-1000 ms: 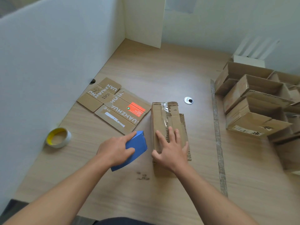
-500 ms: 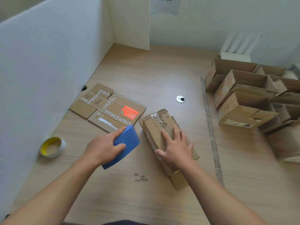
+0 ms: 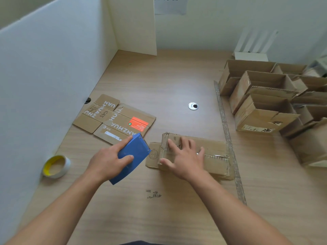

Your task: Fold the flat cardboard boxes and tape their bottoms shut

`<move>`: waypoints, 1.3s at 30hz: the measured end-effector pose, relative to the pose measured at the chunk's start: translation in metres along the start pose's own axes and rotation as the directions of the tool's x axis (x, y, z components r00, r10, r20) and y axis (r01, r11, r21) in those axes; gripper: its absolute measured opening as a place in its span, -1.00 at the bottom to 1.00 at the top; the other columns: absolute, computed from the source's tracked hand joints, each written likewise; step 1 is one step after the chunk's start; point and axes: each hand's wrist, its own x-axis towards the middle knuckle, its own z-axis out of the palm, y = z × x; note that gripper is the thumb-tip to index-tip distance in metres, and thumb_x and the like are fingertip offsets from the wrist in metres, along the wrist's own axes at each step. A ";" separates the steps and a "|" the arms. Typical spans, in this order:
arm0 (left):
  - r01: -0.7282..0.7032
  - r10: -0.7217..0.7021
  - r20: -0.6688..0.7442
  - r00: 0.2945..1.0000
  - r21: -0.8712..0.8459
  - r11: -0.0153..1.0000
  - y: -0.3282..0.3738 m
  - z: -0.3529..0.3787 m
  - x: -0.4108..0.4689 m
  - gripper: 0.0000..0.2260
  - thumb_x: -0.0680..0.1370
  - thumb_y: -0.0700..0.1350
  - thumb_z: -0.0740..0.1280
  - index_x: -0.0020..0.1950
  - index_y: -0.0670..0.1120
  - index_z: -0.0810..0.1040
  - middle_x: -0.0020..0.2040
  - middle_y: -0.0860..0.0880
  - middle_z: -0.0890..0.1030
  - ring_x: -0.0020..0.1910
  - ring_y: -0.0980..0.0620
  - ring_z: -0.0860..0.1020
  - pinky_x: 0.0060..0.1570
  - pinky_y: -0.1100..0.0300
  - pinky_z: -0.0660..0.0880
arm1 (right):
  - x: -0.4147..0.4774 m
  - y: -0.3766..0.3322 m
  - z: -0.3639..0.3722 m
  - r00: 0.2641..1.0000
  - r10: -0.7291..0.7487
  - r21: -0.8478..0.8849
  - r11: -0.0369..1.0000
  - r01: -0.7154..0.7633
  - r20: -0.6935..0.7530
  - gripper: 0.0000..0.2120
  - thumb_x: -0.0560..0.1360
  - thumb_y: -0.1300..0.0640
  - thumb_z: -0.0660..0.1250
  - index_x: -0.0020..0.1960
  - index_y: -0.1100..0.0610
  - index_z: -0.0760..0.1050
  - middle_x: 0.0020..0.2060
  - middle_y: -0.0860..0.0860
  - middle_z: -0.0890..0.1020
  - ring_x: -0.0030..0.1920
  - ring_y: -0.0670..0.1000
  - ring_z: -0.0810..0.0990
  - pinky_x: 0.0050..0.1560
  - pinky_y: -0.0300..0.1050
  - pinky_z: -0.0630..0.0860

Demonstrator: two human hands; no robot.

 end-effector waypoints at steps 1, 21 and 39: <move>-0.004 0.004 -0.004 1.000 -0.005 1.000 0.001 0.000 0.001 -0.44 0.54 0.13 0.30 0.48 0.43 0.17 -0.01 0.06 0.60 -0.07 0.00 0.54 -0.06 0.06 0.54 | 0.000 -0.006 0.008 1.000 0.024 0.008 1.000 -0.024 0.012 -0.21 0.44 -0.53 0.01 0.57 -0.28 -0.09 0.58 0.04 -0.07 0.56 0.14 -0.15 0.44 0.44 -0.15; -0.057 0.059 0.018 0.998 -0.097 0.994 -0.013 0.003 -0.007 -0.38 0.36 0.26 0.19 0.42 0.52 0.18 0.06 0.15 0.62 -0.02 0.02 0.56 0.01 0.02 0.54 | -0.023 0.017 0.024 0.978 -0.205 0.119 0.973 0.200 0.036 -0.44 0.54 -0.08 0.29 0.47 -0.31 0.17 0.60 -0.04 -0.16 0.57 0.08 -0.35 0.52 0.32 -0.19; -0.496 0.492 -0.137 0.860 0.007 0.868 -0.016 0.011 -0.021 -0.39 0.41 0.26 0.21 0.44 0.51 0.11 0.07 0.21 0.64 -0.16 0.07 0.56 -0.24 0.12 0.55 | -0.022 0.046 0.029 0.933 -0.337 0.293 0.886 0.360 -0.126 -0.53 0.58 -0.18 0.24 0.48 -0.24 0.30 0.57 -0.22 0.14 0.59 -0.11 -0.15 0.56 0.21 -0.10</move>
